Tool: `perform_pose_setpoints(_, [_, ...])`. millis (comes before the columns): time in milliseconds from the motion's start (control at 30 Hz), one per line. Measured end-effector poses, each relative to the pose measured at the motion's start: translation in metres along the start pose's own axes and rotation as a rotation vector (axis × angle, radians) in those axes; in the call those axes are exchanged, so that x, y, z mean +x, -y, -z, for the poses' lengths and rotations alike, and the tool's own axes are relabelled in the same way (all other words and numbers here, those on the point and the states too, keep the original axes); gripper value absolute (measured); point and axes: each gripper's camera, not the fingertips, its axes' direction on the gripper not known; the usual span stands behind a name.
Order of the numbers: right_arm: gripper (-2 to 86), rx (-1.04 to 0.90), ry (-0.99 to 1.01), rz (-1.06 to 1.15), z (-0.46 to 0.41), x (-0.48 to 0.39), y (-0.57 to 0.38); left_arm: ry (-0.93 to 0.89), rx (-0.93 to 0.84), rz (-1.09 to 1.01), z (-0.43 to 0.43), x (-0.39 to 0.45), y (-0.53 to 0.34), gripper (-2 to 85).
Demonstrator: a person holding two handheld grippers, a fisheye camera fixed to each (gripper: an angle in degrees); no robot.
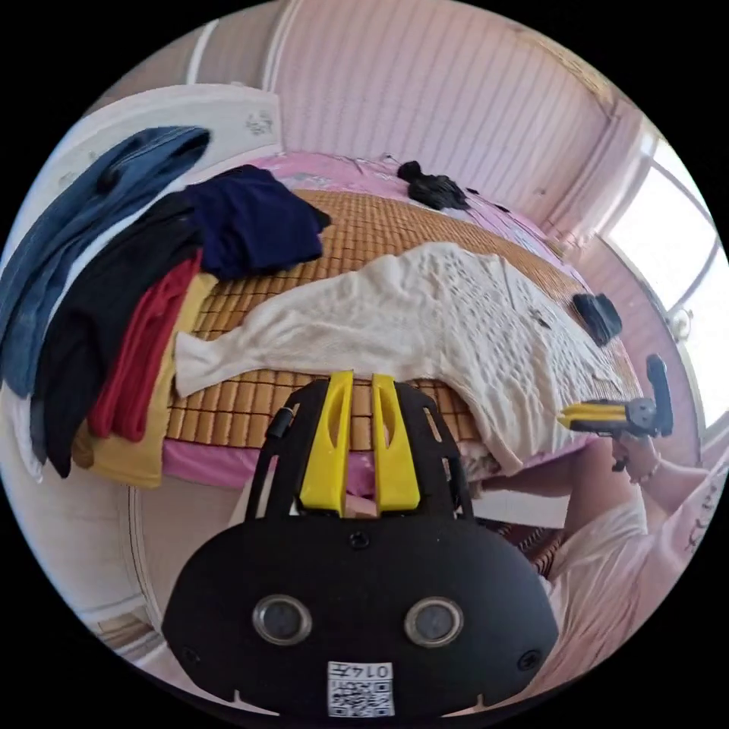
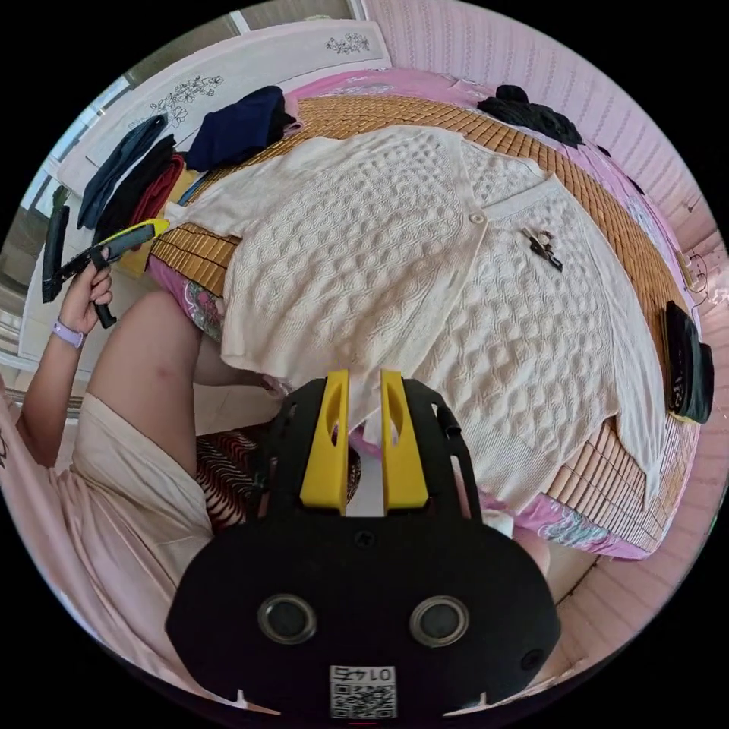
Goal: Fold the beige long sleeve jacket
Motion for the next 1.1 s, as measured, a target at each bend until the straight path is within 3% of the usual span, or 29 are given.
perform_pose_setpoints(133, [14.1,0.0,-0.005,-0.094,-0.009,0.005,-0.008,-0.192,-0.141,-0.372,-0.033,0.113,-0.01,7.4])
perform_pose_setpoints(300, [14.3,0.03,-0.011,-0.09,-0.02,-0.003,-0.005,-0.153,-0.284,-0.558,-0.068,0.175,-0.026,8.2])
perform_pose_setpoints(433, [14.4,0.073,0.055,-0.106,-0.018,-0.008,-0.004,-0.121,-0.365,-0.571,-0.085,0.18,-0.032,7.9])
perform_pose_setpoints(867, [13.4,0.133,0.076,-0.08,-0.01,-0.02,0.0,-0.049,-0.324,-0.633,-0.078,0.187,-0.041,-0.8])
perform_pose_setpoints(1100, [12.0,-0.003,0.097,-0.135,-0.046,-0.017,0.018,-0.068,-0.392,-0.637,-0.087,0.18,-0.039,-0.8])
